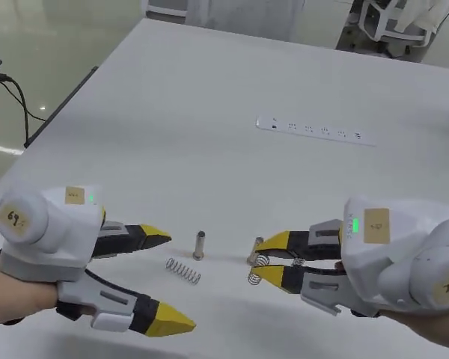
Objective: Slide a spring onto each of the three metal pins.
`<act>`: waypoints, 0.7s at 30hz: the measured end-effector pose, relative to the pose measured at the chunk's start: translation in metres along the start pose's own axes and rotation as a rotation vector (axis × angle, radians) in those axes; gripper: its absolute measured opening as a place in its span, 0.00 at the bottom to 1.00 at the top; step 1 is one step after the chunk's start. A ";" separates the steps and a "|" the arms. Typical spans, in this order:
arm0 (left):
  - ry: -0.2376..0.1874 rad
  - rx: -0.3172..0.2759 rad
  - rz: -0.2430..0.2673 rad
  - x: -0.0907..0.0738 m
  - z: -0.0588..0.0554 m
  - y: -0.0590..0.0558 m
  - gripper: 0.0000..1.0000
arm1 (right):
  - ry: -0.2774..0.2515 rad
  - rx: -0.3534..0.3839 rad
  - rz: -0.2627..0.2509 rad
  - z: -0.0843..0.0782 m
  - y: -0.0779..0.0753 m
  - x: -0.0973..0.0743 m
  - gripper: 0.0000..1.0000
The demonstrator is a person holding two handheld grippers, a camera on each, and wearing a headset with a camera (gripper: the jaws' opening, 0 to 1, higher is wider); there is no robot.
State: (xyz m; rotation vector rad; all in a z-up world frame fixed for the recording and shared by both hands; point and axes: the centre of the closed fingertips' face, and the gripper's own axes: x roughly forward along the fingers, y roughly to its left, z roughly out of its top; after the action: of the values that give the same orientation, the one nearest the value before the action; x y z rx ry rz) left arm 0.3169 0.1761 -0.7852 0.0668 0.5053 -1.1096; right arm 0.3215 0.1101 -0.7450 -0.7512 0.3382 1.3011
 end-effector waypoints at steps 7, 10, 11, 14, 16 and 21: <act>-0.013 -0.018 0.073 -0.011 -0.002 0.015 0.98 | 0.015 0.012 -0.011 -0.006 -0.004 0.001 0.08; -0.022 -0.025 0.084 -0.013 -0.001 0.018 0.98 | 0.021 0.012 -0.012 -0.008 -0.004 0.002 0.08; -0.024 -0.028 0.085 -0.014 -0.001 0.018 0.98 | 0.021 0.014 -0.011 -0.008 -0.004 0.002 0.08; -0.024 -0.030 0.088 -0.015 -0.001 0.018 0.98 | 0.023 0.023 -0.008 -0.010 -0.005 0.003 0.08; -0.027 -0.032 0.090 -0.016 -0.001 0.018 0.98 | 0.030 0.025 -0.011 -0.012 -0.006 0.003 0.08; -0.026 -0.036 0.096 -0.018 -0.003 0.018 0.98 | 0.027 0.035 -0.023 -0.013 -0.013 0.003 0.08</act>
State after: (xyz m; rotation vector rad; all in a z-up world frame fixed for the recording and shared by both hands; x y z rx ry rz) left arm 0.3255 0.2006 -0.7842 0.0442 0.4937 -1.0060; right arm 0.3368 0.1024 -0.7524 -0.7420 0.3723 1.2616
